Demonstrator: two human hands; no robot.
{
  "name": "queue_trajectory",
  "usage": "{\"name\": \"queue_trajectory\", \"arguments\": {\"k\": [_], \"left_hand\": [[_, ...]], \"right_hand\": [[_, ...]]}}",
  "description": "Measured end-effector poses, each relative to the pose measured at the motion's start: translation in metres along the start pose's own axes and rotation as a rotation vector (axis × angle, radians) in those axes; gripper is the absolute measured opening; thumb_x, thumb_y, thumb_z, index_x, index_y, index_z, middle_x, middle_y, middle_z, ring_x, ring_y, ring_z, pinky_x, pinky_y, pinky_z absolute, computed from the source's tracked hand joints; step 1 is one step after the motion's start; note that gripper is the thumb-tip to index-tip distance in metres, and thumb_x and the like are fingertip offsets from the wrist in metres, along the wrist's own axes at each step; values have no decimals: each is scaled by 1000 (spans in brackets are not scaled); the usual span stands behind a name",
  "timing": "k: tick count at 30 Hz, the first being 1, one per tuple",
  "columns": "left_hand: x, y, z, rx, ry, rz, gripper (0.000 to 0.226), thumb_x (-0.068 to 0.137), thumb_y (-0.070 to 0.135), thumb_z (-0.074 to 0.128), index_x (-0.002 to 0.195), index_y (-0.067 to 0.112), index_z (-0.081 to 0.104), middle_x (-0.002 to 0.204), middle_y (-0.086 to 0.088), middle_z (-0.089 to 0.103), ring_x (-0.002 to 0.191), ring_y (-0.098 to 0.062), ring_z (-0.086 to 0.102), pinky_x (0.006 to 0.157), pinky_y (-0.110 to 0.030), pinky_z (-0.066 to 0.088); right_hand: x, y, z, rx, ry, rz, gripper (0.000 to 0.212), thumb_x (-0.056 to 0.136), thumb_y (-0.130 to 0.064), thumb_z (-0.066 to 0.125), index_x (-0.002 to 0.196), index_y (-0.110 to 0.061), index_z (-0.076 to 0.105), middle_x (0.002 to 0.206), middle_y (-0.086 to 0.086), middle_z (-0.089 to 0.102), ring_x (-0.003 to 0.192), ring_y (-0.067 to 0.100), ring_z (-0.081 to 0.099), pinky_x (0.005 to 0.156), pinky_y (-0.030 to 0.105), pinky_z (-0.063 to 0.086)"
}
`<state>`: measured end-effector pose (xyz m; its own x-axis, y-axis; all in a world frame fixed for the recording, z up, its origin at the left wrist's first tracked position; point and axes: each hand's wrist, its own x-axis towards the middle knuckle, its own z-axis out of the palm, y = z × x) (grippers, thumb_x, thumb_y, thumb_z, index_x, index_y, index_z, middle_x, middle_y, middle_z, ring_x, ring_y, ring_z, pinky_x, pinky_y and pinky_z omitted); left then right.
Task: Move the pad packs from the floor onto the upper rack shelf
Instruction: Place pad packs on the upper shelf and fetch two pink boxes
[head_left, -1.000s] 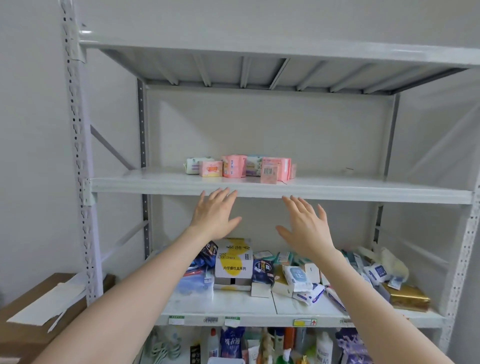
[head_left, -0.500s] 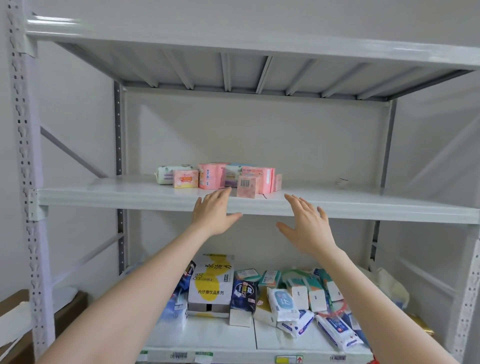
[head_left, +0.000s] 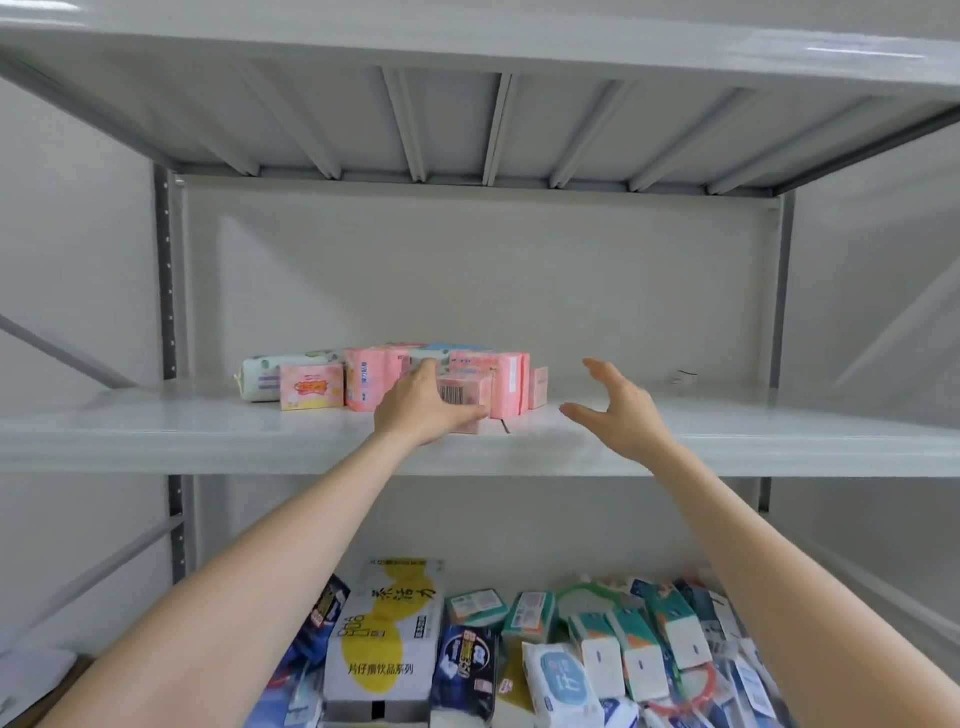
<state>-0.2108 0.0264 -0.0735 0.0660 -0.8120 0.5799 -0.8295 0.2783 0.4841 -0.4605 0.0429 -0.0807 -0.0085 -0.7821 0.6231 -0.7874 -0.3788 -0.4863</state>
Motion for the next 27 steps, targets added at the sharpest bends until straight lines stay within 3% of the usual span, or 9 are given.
{"name": "queue_trajectory", "arguments": {"k": [4, 9, 13, 19, 22, 27], "left_hand": [[24, -7, 7, -3, -11, -53, 89, 61, 64, 77, 134, 23, 48, 131, 5, 57, 119, -19, 54, 90, -34, 48], [45, -22, 4, -70, -87, -65, 74, 62, 51, 84, 126, 25, 56, 123, 9, 58, 111, -13, 54, 91, -30, 45], [60, -37, -2, -135, -159, -83, 64, 62, 43, 87, 118, 31, 59, 119, 11, 57, 112, -10, 53, 95, -28, 44], [76, -54, -4, -214, -232, -107, 74, 49, 46, 88, 117, 32, 61, 116, 12, 63, 108, -7, 59, 96, -29, 47], [79, -59, -4, -276, -252, -122, 67, 57, 34, 89, 118, 31, 61, 113, 8, 66, 105, -7, 61, 92, -27, 49], [80, -58, -7, -342, -284, -141, 58, 69, 18, 86, 120, 26, 60, 111, 3, 70, 97, -11, 64, 78, -26, 54]], "right_hand": [[54, 23, 4, 119, -90, 51, 77, 82, -40, 73, 147, -25, 33, 146, 4, 43, 135, 22, 38, 104, 33, 33], [112, 38, 21, 179, -189, 91, 80, 80, -39, 75, 147, -23, 34, 146, 6, 42, 132, 23, 42, 99, 32, 40], [144, 46, 41, 223, -243, 107, 82, 79, -37, 77, 147, -19, 34, 146, 10, 41, 131, 26, 44, 106, 36, 37], [175, 58, 67, 340, -299, 142, 79, 80, -28, 77, 145, -14, 36, 145, 15, 41, 128, 24, 46, 101, 31, 36], [184, 64, 74, 336, -341, 153, 69, 81, -35, 75, 140, -16, 45, 139, 8, 48, 114, 19, 50, 90, 33, 41], [192, 70, 78, 340, -325, 154, 57, 76, -43, 77, 124, -17, 59, 123, -2, 58, 113, 18, 54, 92, 39, 50]]}}
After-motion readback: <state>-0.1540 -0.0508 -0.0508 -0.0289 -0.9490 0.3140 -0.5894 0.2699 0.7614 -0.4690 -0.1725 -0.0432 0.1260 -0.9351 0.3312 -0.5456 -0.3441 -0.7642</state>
